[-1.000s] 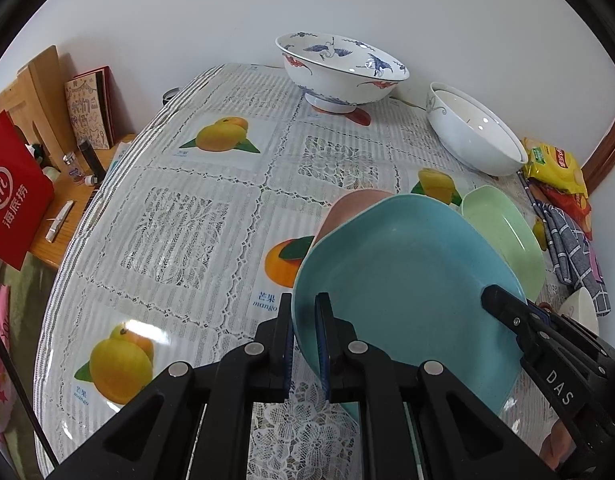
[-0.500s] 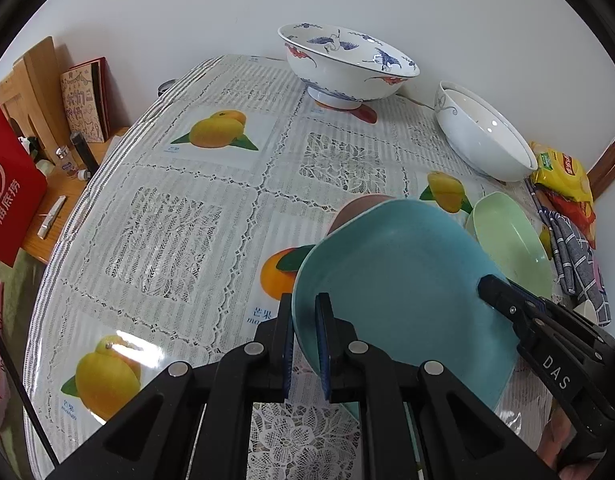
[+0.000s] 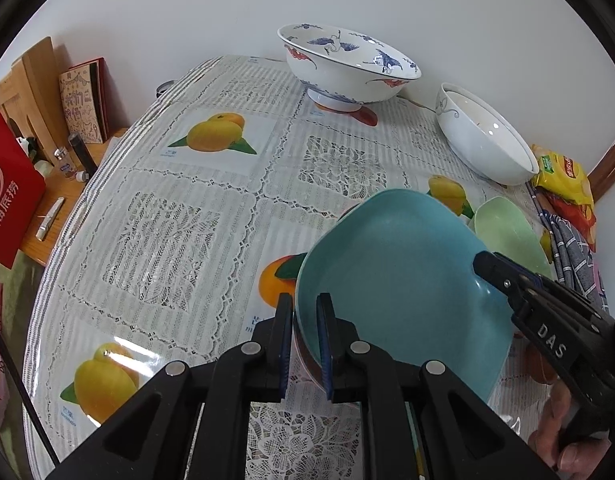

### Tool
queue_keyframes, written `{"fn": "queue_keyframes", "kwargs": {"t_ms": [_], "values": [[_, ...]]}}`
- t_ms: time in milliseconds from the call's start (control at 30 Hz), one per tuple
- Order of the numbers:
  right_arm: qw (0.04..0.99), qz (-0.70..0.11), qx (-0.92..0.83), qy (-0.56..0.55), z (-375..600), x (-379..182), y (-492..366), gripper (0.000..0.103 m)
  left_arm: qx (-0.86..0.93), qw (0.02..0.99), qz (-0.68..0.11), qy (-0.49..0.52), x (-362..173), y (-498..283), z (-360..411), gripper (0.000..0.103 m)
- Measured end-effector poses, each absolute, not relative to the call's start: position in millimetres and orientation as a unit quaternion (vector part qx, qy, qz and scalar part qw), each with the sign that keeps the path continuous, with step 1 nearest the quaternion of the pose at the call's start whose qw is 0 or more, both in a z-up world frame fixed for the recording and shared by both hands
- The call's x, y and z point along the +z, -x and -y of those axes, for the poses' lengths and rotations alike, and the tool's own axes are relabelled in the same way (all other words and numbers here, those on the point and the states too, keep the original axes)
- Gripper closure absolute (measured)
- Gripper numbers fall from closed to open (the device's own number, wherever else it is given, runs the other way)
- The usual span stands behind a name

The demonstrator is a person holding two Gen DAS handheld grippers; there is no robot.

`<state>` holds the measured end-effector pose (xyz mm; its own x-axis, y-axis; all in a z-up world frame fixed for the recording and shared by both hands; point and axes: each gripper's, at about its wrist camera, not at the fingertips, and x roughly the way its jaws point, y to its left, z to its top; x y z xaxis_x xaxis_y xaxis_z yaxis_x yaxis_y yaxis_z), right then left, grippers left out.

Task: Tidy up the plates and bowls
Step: 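Lower the light-blue plate onto the pink plate and open both grippers, then withdraw both grippers and move them toward the green plate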

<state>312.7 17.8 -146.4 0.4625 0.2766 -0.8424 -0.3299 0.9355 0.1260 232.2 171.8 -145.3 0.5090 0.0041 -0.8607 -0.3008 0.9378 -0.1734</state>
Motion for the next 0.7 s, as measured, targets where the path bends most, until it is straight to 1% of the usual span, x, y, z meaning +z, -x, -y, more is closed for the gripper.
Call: {"fn": "queue_keyframes", "kwargs": {"t_ms": [33,67,100,133,200,333,467,533,600,633,667,700], "values": [[0.856,-0.484,0.177,0.029,-18,-146,-313,0.088,0.087,0.855,-0.487,0.154,-145,-231,-172,0.087],[0.858,-0.482,0.177,0.029,-17,-145,-312,0.086,0.087,0.855,-0.487,0.154,-144,-230,-173,0.081],[0.860,-0.478,0.175,0.028,-15,-143,-311,0.077,0.087,0.856,-0.485,0.154,-143,-229,-173,0.078],[0.862,-0.476,0.171,0.027,-14,-141,-309,0.064,0.088,0.857,-0.484,0.152,-142,-228,-173,0.076],[0.868,-0.466,0.169,0.023,-10,-135,-305,0.051,0.087,0.858,-0.483,0.152,-140,-226,-174,0.076],[0.867,-0.470,0.164,0.018,-2,-129,-297,0.051,0.083,0.858,-0.483,0.150,-138,-221,-173,0.076],[0.854,-0.491,0.173,-0.008,6,-132,-284,0.051,0.083,0.860,-0.479,0.153,-137,-212,-173,0.069],[0.848,-0.497,0.179,-0.026,8,-136,-280,0.051,0.082,0.860,-0.479,0.155,-137,-210,-173,0.068],[0.845,-0.503,0.176,-0.031,6,-141,-279,0.053,0.079,0.861,-0.477,0.157,-137,-207,-174,0.068],[0.845,-0.506,0.173,-0.029,5,-144,-280,0.062,0.080,0.862,-0.477,0.154,-136,-206,-174,0.068],[0.844,-0.508,0.172,-0.027,4,-145,-280,0.067,0.080,0.862,-0.477,0.152,-136,-205,-174,0.068],[0.841,-0.512,0.174,-0.025,2,-148,-282,0.080,0.079,0.862,-0.477,0.150,-136,-205,-174,0.067]]}}
